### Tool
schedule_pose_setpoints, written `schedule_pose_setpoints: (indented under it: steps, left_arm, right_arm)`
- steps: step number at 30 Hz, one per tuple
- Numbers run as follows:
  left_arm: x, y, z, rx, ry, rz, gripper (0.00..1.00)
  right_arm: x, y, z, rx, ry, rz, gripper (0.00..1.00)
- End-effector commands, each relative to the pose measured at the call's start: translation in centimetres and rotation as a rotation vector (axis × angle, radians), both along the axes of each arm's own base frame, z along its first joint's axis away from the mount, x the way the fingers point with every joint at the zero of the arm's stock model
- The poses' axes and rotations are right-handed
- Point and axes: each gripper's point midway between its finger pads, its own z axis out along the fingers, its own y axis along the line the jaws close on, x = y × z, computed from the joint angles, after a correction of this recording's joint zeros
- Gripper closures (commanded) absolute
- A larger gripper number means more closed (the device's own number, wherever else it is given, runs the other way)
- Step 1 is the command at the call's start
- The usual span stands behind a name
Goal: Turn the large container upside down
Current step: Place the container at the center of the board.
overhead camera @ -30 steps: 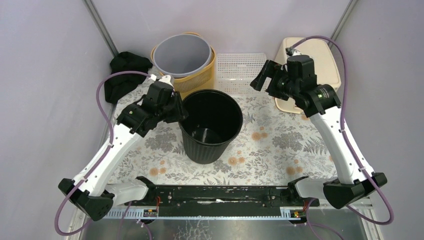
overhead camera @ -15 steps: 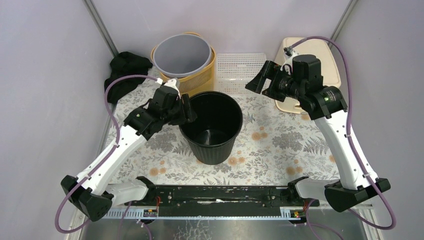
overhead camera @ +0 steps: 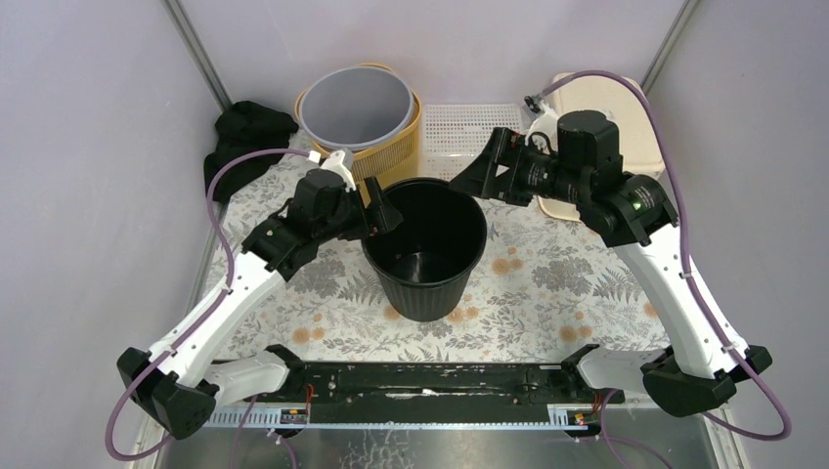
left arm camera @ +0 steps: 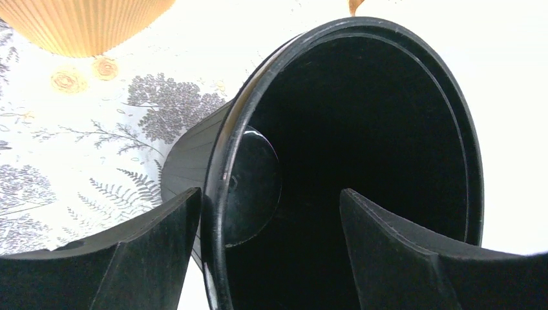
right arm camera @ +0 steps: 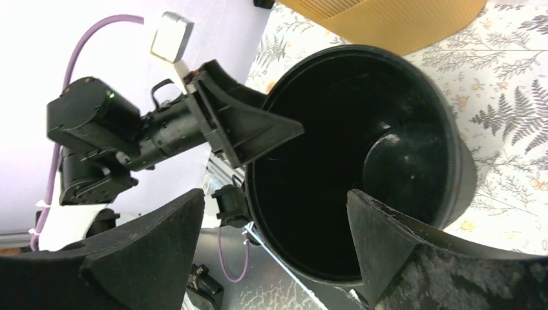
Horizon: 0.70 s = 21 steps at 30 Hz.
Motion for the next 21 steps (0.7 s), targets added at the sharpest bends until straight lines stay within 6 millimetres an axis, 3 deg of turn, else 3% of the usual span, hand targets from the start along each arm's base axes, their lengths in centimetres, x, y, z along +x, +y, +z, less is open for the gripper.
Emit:
schedule_pose_setpoints:
  steps: [1,4,9,12,17,21]
  left_arm:
    - [0.8,-1.7,2.2,-0.099,-0.079,-0.031,0.14]
    - [0.9,-0.7,3.3,-0.065,-0.106,-0.004,0.0]
    - [-0.2,2.1,6.4,-0.014,-0.145,0.073,0.0]
    - [-1.3,3.7,9.6,-0.025,-0.2,0.108,0.0]
    - [-3.3,6.2,13.7,-0.043,-0.275,0.16,0.0]
    - [-4.9,7.8,15.2,-0.067,-0.319,0.186,0.0]
  right_arm:
    - [-0.4,1.0,2.1,0.04,-0.046,0.014,0.12]
    - [-0.4,1.2,1.7,0.027,-0.035,0.011,0.12]
    - [-0.7,2.0,0.8,0.007,-0.008,0.02,0.13]
    - [-1.0,3.0,0.6,0.002,-0.001,0.035,0.13]
    - [-1.7,5.6,0.2,-0.032,0.013,0.067,0.14]
    - [-1.8,8.7,-1.7,-0.117,0.041,0.076,0.14]
